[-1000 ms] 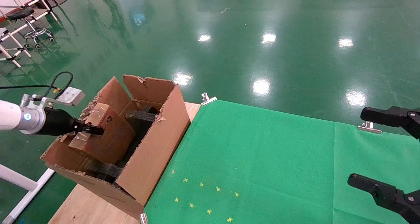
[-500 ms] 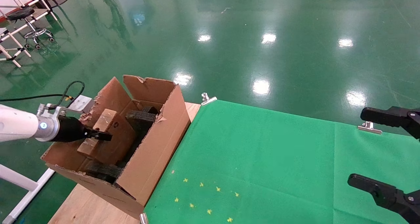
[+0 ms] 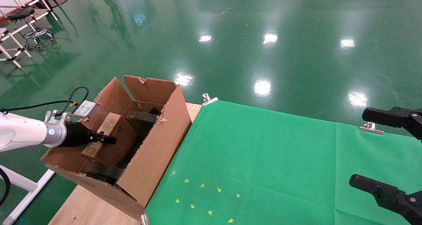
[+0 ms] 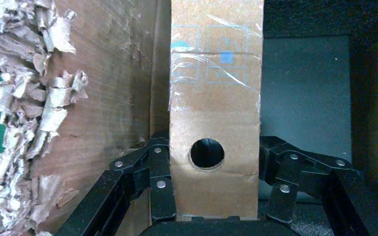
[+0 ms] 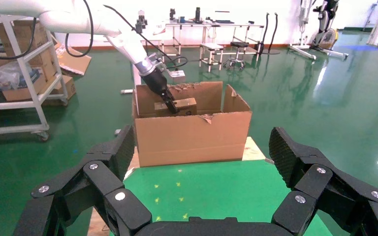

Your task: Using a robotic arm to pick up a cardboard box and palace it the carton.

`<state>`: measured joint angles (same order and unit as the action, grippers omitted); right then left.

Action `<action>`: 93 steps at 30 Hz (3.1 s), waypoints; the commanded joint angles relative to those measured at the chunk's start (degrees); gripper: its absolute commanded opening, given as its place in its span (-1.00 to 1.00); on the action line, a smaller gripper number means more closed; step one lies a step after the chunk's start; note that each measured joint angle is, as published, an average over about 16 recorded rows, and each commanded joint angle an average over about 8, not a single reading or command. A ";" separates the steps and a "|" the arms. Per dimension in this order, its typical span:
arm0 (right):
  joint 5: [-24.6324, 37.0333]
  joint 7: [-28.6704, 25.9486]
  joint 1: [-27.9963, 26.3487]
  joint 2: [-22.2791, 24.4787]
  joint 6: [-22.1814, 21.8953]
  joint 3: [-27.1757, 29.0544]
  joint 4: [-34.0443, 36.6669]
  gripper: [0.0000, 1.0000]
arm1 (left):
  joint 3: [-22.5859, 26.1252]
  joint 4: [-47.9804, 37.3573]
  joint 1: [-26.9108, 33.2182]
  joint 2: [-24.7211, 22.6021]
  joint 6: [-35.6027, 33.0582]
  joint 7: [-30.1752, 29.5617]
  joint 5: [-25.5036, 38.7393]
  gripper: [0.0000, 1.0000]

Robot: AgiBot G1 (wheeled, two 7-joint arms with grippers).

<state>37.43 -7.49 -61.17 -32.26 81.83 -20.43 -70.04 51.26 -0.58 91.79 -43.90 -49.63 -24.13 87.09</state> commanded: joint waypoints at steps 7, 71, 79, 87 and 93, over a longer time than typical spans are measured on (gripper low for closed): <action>0.00 0.00 0.00 0.00 0.00 0.00 0.00 1.00 | -0.01 -0.01 0.04 0.03 -0.07 -0.03 -0.01 1.00; -0.02 0.00 0.02 0.03 -0.03 0.00 0.03 1.00 | -13.96 19.05 9.97 3.44 -33.18 -16.67 -23.78 1.00; -0.02 0.00 0.02 0.03 -0.03 0.00 0.03 1.00 | -16.94 26.76 4.35 4.20 -33.58 -12.47 -26.78 1.00; -0.02 0.00 0.02 0.03 -0.03 0.00 0.03 1.00 | -19.94 34.53 -1.32 4.97 -33.99 -8.23 -29.81 1.00; -0.02 0.00 0.02 0.03 -0.03 0.00 0.03 1.00 | -22.20 40.37 -5.58 5.54 -34.30 -5.04 -32.08 1.00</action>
<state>37.41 -7.49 -61.16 -32.23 81.80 -20.43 -70.01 29.05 39.82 86.20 -38.36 -83.93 -29.16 55.00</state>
